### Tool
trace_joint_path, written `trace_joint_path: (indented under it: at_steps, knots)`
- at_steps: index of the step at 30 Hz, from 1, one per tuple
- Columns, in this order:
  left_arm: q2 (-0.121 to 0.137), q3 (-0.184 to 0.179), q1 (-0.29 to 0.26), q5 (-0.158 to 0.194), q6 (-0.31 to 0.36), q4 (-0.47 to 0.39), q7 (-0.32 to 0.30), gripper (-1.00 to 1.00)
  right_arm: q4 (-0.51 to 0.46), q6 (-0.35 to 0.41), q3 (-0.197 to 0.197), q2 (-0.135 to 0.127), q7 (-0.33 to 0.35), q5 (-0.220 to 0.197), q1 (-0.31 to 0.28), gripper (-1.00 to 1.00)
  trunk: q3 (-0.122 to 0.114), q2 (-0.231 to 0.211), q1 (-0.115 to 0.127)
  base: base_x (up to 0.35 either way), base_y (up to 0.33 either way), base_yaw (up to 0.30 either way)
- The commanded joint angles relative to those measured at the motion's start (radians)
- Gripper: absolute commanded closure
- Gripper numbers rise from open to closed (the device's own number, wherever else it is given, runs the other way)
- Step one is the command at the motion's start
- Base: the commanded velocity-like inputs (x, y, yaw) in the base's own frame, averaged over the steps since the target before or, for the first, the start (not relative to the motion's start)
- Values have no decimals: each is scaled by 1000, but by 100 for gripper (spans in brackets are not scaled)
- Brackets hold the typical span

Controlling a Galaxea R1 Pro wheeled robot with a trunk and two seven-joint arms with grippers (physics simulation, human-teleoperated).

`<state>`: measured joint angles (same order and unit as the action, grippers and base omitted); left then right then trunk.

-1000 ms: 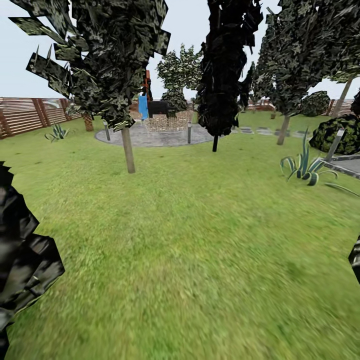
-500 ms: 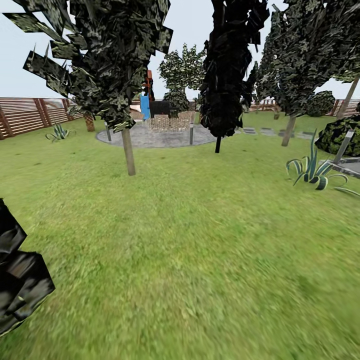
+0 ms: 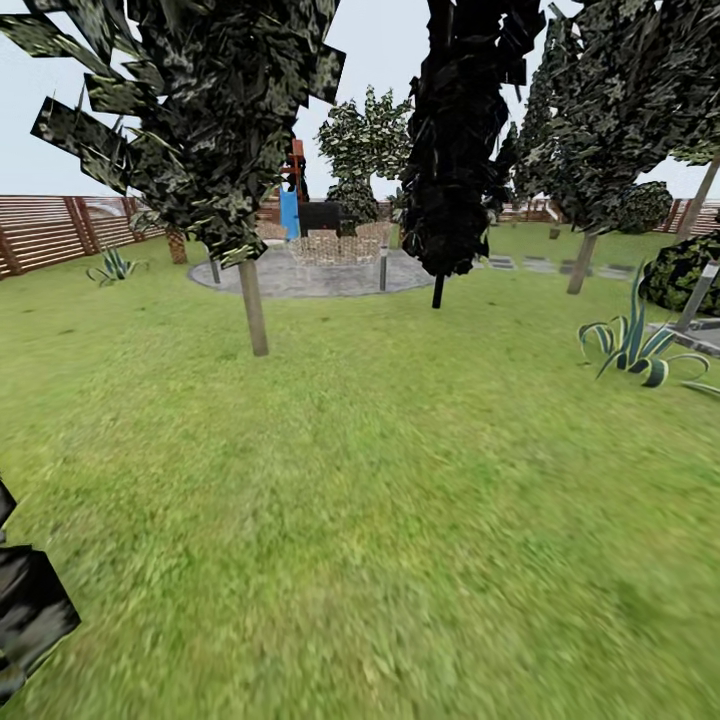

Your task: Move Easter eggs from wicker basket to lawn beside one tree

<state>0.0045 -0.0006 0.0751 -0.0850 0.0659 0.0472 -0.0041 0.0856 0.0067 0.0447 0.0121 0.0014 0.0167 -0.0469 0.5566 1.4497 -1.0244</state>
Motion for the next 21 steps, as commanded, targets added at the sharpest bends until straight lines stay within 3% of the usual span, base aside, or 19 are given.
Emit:
trace_joint_path:
  at_steps: [1, 21]
  knots:
    - [0, 1, 0, -9, 3, -1, 0, -100, 2, 1, 4, 1, 0, 2, -1, -100, 1, 0, -1, 319, 0, 0]
    - [0, 1, 0, -10, 3, -1, 0, -100, 2, 1, 4, 2, 0, 2, -2, -100, 1, 0, -1, 319, 0, 0]
